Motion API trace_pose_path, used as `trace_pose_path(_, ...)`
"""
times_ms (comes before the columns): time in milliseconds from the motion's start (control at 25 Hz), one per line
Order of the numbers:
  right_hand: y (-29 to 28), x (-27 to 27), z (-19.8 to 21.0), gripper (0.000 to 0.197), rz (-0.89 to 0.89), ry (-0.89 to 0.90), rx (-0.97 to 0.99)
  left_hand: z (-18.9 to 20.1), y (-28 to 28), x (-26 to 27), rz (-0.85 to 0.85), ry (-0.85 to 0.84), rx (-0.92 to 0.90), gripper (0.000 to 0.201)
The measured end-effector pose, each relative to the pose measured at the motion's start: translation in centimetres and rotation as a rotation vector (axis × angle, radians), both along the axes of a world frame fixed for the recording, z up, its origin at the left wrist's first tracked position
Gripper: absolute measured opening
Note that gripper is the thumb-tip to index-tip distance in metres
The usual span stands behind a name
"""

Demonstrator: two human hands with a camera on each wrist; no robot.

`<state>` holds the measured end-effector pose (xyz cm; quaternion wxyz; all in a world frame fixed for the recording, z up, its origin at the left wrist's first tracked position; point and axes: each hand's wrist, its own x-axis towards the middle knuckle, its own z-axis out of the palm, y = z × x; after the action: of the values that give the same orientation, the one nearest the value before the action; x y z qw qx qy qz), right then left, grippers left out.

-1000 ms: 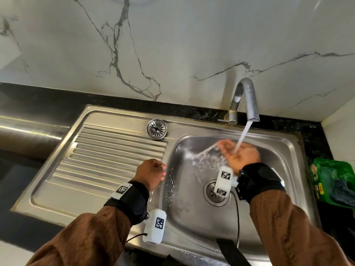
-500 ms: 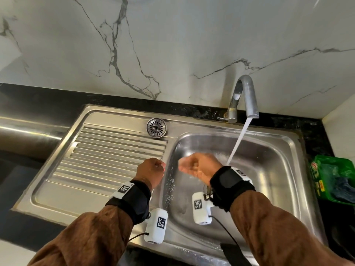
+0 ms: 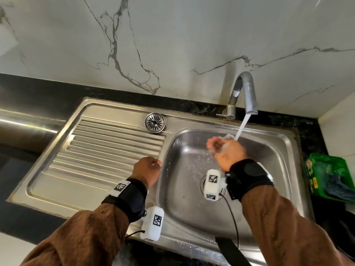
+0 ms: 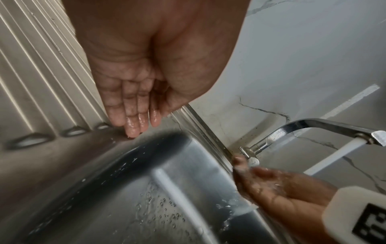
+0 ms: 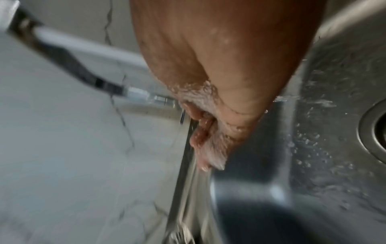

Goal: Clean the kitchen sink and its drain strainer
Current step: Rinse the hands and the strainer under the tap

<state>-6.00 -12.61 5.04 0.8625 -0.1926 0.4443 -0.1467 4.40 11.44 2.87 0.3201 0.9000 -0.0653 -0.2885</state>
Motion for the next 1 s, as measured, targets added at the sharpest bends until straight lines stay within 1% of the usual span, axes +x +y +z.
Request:
trace_pose_path(40,2.0,0.6,0.1,0.023,0.101,-0.031,0.012,0.0,-0.1,-0.1,-0.01,-0.005,0.012,0.025)
trace_pose_path(120,6.0,1.4,0.0,0.021,0.335,-0.033,-0.064,0.2,-0.2,-0.1,-0.038,-0.01,0.048,0.032)
trace_pose_path(160,7.3,1.6,-0.2,0.019,0.4,-0.009,-0.103,0.3,-0.3,-0.1,-0.064,-0.011,0.074,0.034)
trace_pose_path(200,7.9,1.5,-0.4,0.02,0.403,0.013,-0.13,0.2,-0.3,0.0,-0.093,-0.016,0.1,0.035)
trace_pose_path(240,7.5,1.2,-0.7,0.022,0.342,0.008,-0.129,0.2,-0.3,0.1,-0.103,-0.013,0.117,0.035)
trace_pose_path(280,6.3,0.6,-1.0,0.024,0.218,-0.014,-0.109,0.0,-0.2,0.3,-0.102,-0.005,0.109,0.035)
trace_pose_path(400,0.8,-1.2,-1.2,0.026,-0.231,-0.049,0.005,-0.1,0.0,0.5,-0.095,-0.005,0.084,0.031)
trace_pose_path(440,-0.7,-1.5,-1.0,0.029,-0.33,-0.031,0.003,-0.2,0.1,0.5,-0.108,-0.013,0.086,0.031)
trace_pose_path(480,-1.8,-1.6,-0.8,0.032,-0.382,0.0,-0.02,-0.2,0.0,0.4,-0.12,-0.017,0.095,0.03)
trace_pose_path(520,-2.3,-1.4,-0.5,0.031,-0.385,0.023,-0.055,-0.3,0.0,0.4,-0.13,-0.028,0.098,0.03)
trace_pose_path(560,-2.3,-1.1,-0.2,0.028,-0.342,0.036,-0.085,-0.2,0.0,0.3,-0.133,-0.039,0.103,0.03)
trace_pose_path(600,-1.8,-0.6,-0.3,0.023,-0.279,0.015,-0.065,-0.2,0.0,0.3,-0.138,-0.058,0.104,0.03)
trace_pose_path(640,-0.9,-0.2,-0.5,0.019,-0.223,-0.046,0.0,-0.1,0.0,0.1,-0.136,-0.067,0.102,0.029)
trace_pose_path(680,0.2,0.4,-0.8,0.021,-0.153,-0.105,0.061,-0.2,0.1,0.1,-0.13,-0.067,0.092,0.029)
trace_pose_path(720,1.5,1.0,-1.0,0.027,-0.056,-0.131,0.088,-0.1,0.2,0.0,-0.121,-0.054,0.086,0.029)
trace_pose_path(760,2.9,1.6,-1.1,0.032,0.082,-0.12,0.07,-0.3,0.3,0.0,-0.112,-0.032,0.075,0.029)
trace_pose_path(840,6.2,2.4,-0.8,0.032,0.408,-0.082,-0.029,-0.5,0.6,0.2,-0.08,0.045,0.028,0.03)
trace_pose_path(880,7.5,2.5,-0.7,0.031,0.546,-0.057,-0.07,-0.7,0.8,0.3,-0.068,0.077,0.013,0.033)
trace_pose_path(920,8.4,2.5,-0.5,0.03,0.643,-0.023,-0.104,-0.9,1.0,0.5,-0.061,0.094,-0.002,0.037)
trace_pose_path(960,8.7,2.3,-0.3,0.029,0.673,0.011,-0.123,-0.7,1.0,0.5,-0.064,0.089,0.002,0.041)
trace_pose_path(1000,8.3,1.9,-0.3,0.026,0.624,0.03,-0.132,-0.6,1.1,0.4,-0.054,0.078,-0.007,0.043)
